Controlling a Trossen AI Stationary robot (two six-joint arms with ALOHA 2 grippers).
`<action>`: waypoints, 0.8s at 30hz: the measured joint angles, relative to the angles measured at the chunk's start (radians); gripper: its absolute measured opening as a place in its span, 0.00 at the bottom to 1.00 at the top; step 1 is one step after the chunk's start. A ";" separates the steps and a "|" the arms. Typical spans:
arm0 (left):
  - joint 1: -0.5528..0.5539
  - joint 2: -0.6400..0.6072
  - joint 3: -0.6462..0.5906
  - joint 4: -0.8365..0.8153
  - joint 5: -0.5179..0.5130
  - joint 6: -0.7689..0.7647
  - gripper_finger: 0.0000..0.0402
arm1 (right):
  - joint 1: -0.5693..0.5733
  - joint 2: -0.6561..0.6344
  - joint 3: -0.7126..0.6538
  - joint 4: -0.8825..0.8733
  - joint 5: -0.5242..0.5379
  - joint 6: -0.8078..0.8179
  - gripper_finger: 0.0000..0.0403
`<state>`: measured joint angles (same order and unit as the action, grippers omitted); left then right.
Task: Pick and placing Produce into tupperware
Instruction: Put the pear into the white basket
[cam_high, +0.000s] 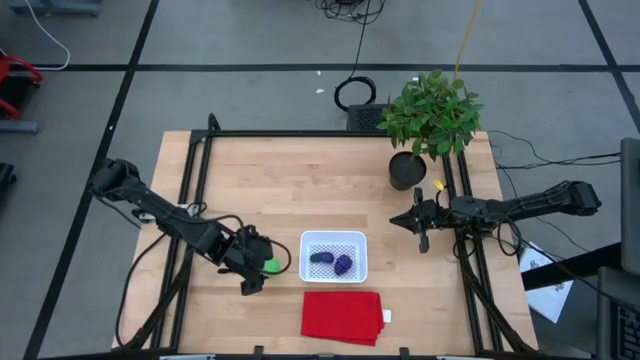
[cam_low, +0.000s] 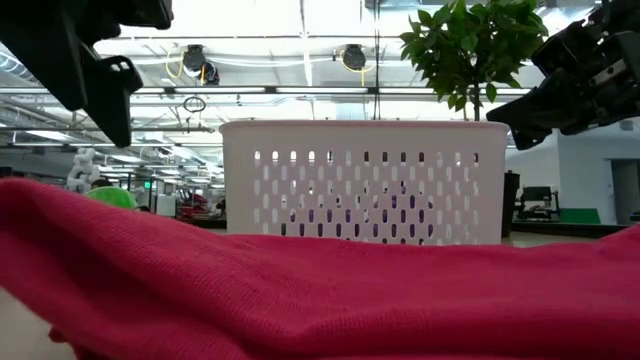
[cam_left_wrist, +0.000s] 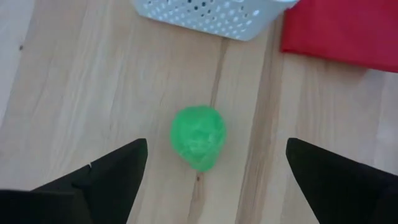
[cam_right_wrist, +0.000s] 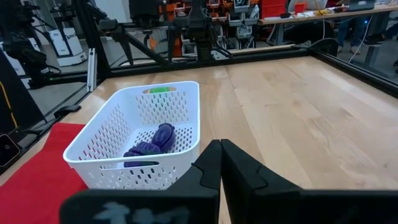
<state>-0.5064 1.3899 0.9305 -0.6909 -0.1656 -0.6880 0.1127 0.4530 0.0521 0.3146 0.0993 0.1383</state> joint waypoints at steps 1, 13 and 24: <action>0.000 0.000 -0.007 0.007 0.000 -0.004 0.97 | 0.000 0.000 0.000 0.000 0.000 0.000 0.00; 0.000 0.000 -0.155 0.175 -0.010 -0.039 0.97 | 0.000 0.000 0.000 -0.006 0.000 0.000 0.00; 0.000 0.000 -0.257 0.352 -0.042 -0.031 0.97 | 0.000 0.000 0.000 -0.007 0.000 0.000 0.00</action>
<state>-0.5064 1.3895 0.6730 -0.3385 -0.2072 -0.7189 0.1130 0.4530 0.0521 0.3080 0.0992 0.1383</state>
